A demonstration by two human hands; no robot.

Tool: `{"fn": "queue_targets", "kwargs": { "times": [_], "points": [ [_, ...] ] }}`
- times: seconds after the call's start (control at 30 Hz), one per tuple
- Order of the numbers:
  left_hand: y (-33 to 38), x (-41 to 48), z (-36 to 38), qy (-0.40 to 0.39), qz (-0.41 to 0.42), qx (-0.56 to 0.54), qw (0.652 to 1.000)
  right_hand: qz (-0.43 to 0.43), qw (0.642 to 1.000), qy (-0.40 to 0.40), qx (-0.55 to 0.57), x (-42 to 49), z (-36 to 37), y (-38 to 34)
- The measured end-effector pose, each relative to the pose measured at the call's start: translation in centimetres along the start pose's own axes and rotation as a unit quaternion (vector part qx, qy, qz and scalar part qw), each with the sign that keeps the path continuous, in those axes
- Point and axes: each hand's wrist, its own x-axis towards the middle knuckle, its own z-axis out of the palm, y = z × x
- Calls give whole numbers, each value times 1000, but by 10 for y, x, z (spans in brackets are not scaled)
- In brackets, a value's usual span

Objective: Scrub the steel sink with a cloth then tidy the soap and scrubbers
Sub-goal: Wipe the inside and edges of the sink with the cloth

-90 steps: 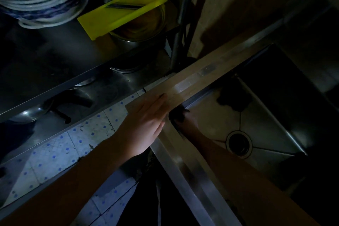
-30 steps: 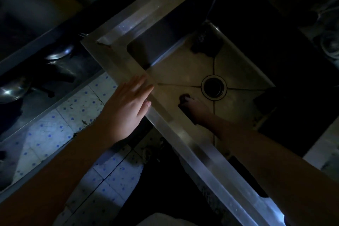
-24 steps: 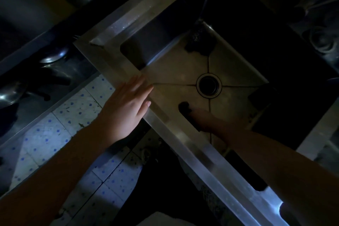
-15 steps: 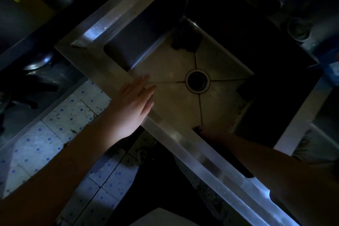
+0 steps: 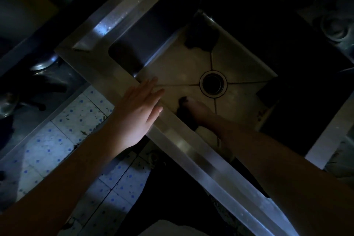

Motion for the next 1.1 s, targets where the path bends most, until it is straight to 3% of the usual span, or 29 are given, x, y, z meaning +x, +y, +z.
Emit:
{"fn": "queue_targets", "kwargs": {
  "times": [0.13,0.23,0.33,0.5,0.57,0.7,0.87,1.0,1.1],
  "points": [
    [-4,1,-1,-6,-7,4,1000,19,999,30,1,35,-13,-29],
    [-6,5,-3,1,-4,3,1000,-44,998,10,-35,34,-14,-32],
    [-5,8,-5,5,1,-6,1000,-99,989,-70,-90,5,-7,-13],
    [1,10,-9,8,10,-18,1000,-95,952,-212,-199,-77,15,43],
    [1,11,-9,8,13,-17,1000,-113,937,-235,-231,-91,18,52],
    [-3,13,-7,-34,26,30,999,-34,987,-127,-92,-81,14,49],
    [-4,16,-6,-48,20,44,998,81,995,22,47,-8,-16,33],
    [0,17,-7,-37,31,30,998,106,993,22,38,3,-24,27],
    [3,20,-7,-34,38,26,998,107,994,-31,-2,-34,-7,39]
  ]
}}
